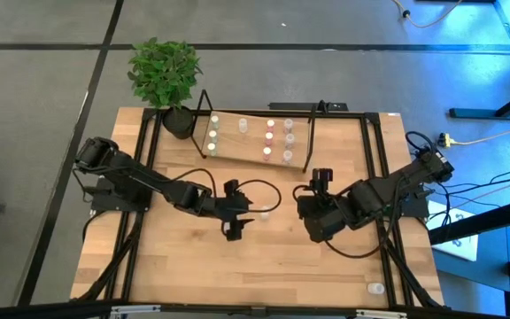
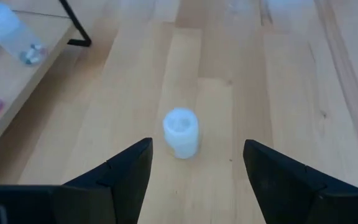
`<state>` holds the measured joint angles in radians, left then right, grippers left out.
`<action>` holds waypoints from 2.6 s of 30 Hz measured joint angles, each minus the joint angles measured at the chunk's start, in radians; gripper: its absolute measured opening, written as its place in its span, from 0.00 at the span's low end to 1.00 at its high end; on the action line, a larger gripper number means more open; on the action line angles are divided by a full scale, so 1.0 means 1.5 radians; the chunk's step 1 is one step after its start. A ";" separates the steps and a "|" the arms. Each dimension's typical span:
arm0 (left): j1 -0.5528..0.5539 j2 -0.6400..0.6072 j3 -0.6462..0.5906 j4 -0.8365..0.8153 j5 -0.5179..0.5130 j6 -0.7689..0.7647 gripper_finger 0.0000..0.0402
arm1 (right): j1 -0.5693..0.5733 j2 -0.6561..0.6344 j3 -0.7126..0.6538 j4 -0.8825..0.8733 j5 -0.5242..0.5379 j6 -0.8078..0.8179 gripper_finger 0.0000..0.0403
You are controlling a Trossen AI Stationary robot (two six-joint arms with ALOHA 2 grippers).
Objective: Pick and place medicine bottles onto shelf by color
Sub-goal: Put the top white medicine bottle on the shelf aligned with the other white medicine bottle
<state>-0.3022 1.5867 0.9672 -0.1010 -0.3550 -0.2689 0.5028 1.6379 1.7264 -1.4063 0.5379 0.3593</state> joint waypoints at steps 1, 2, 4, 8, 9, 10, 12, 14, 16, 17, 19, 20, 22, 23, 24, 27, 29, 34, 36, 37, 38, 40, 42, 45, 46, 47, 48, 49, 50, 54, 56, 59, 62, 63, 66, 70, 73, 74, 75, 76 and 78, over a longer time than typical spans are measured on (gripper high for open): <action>0.001 0.000 -0.005 0.009 0.001 0.006 0.61 | 0.000 0.000 0.000 0.000 0.000 0.000 0.66; 0.002 0.000 -0.008 0.014 0.002 0.007 0.61 | 0.000 0.000 0.000 0.000 0.000 0.000 0.66; 0.005 0.000 -0.017 0.014 0.002 0.007 0.61 | -0.001 0.000 0.000 0.003 0.000 0.002 0.66; 0.016 0.000 -0.044 0.042 0.008 0.007 0.61 | -0.001 0.000 0.000 0.024 0.000 0.000 0.66; 0.020 0.000 -0.052 0.050 0.016 0.006 0.61 | -0.001 0.000 0.000 0.029 0.000 0.001 0.66; 0.024 0.002 -0.060 0.058 0.028 0.007 0.61 | -0.001 0.000 0.000 0.036 0.000 0.001 0.66; 0.030 0.004 -0.078 0.093 0.046 0.007 0.61 | -0.001 0.000 0.000 0.052 0.000 0.000 0.66; 0.037 0.004 -0.095 0.144 0.058 0.007 0.61 | -0.001 0.000 0.000 0.068 0.000 0.000 0.66; 0.040 0.004 -0.112 0.170 0.055 0.012 0.61 | -0.001 0.000 0.000 0.078 0.000 0.000 0.66; 0.042 0.004 -0.119 0.181 0.052 0.015 0.61 | -0.001 0.000 0.000 0.080 0.000 0.000 0.66; 0.044 0.004 -0.131 0.220 0.052 0.013 0.61 | -0.001 0.000 0.000 0.082 0.000 -0.001 0.66; 0.045 0.007 -0.136 0.242 0.051 0.011 0.61 | -0.001 0.000 0.000 0.082 0.000 -0.001 0.66; 0.045 0.023 -0.146 0.271 0.051 0.009 0.61 | -0.001 0.000 0.000 0.082 0.001 -0.004 0.66; 0.045 0.035 -0.149 0.283 0.051 0.010 0.61 | -0.001 0.000 0.000 0.082 0.001 -0.006 0.66; 0.045 0.049 -0.148 0.307 0.051 0.014 0.61 | -0.001 0.000 0.000 0.082 0.001 -0.012 0.66; 0.044 0.079 -0.146 0.348 0.051 0.038 0.61 | -0.001 0.000 -0.001 0.085 0.002 -0.019 0.66; 0.046 0.097 -0.146 0.352 0.051 0.047 0.61 | -0.001 0.000 -0.001 0.087 0.002 -0.016 0.66; 0.056 0.125 -0.147 0.365 0.052 0.053 0.61 | -0.001 0.000 -0.001 0.088 0.002 -0.016 0.66; 0.059 0.138 -0.147 0.372 0.054 0.053 0.61 | -0.001 0.000 -0.001 0.088 0.002 -0.016 0.66; 0.060 0.142 -0.147 0.377 0.054 0.054 0.61 | -0.001 0.000 -0.001 0.088 0.001 -0.017 0.66; 0.062 0.145 -0.147 0.384 0.054 0.057 0.61 | -0.001 0.000 -0.001 0.088 0.001 -0.017 0.66; 0.065 0.152 -0.146 0.403 0.054 0.063 0.61 | -0.001 0.000 -0.001 0.088 0.001 -0.018 0.66; 0.070 0.152 -0.147 0.409 0.062 0.063 0.61 | -0.001 0.000 -0.001 0.089 0.001 -0.018 0.66; 0.078 0.152 -0.146 0.418 0.091 0.061 0.61 | -0.001 0.000 -0.001 0.090 0.002 -0.018 0.66; 0.079 0.152 -0.147 0.421 0.097 0.059 0.61 | -0.001 0.000 -0.001 0.090 0.001 -0.018 0.66; 0.079 0.152 -0.147 0.426 0.103 0.056 0.61 | -0.001 0.000 -0.001 0.090 0.001 -0.018 0.66; 0.079 0.152 -0.146 0.430 0.107 0.054 0.61 | -0.001 0.000 -0.001 0.090 0.002 -0.018 0.66; 0.079 0.152 -0.146 0.429 0.108 0.054 0.61 | -0.001 0.000 -0.001 0.090 0.001 -0.018 0.66; 0.079 0.152 -0.146 0.429 0.109 0.053 0.61 | -0.001 0.000 -0.001 0.090 0.001 -0.018 0.66; 0.079 0.152 -0.146 0.448 0.129 0.053 0.61 | -0.001 0.000 -0.001 0.090 0.002 -0.018 0.66; 0.080 0.152 -0.146 0.453 0.136 0.052 0.61 | -0.002 0.000 -0.001 0.091 0.001 -0.018 0.66; 0.081 0.152 -0.146 0.461 0.136 0.052 0.61 | -0.001 0.000 -0.001 0.092 0.001 -0.018 0.66; 0.086 0.158 -0.146 0.467 0.134 0.052 0.61 | -0.001 0.000 -0.001 0.092 0.001 -0.018 0.66; 0.088 0.162 -0.146 0.469 0.134 0.052 0.61 | -0.002 0.000 -0.001 0.093 0.001 -0.018 0.66; 0.093 0.178 -0.146 0.488 0.144 0.044 0.61 | -0.001 0.000 -0.001 0.094 0.001 -0.018 0.66; 0.094 0.193 -0.146 0.511 0.152 0.044 0.61 | -0.002 0.000 -0.001 0.096 0.001 -0.018 0.66; 0.095 0.195 -0.146 0.514 0.152 0.045 0.61 | -0.002 0.000 -0.001 0.096 0.001 -0.018 0.66; 0.096 0.195 -0.146 0.513 0.151 0.046 0.61 | -0.002 0.000 -0.001 0.096 0.001 -0.018 0.66; 0.096 0.195 -0.146 0.514 0.151 0.046 0.61 | -0.001 0.000 -0.001 0.096 0.001 -0.018 0.66; 0.096 0.195 -0.146 0.514 0.151 0.047 0.61 | -0.002 0.000 -0.001 0.096 0.001 -0.018 0.66; 0.096 0.195 -0.146 0.521 0.151 0.047 0.61 | -0.001 0.000 -0.001 0.097 0.002 -0.018 0.66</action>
<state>-0.1589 1.8790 0.7475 0.6810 -0.1284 -0.1989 0.5006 1.6379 1.7252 -1.2614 0.5407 0.3325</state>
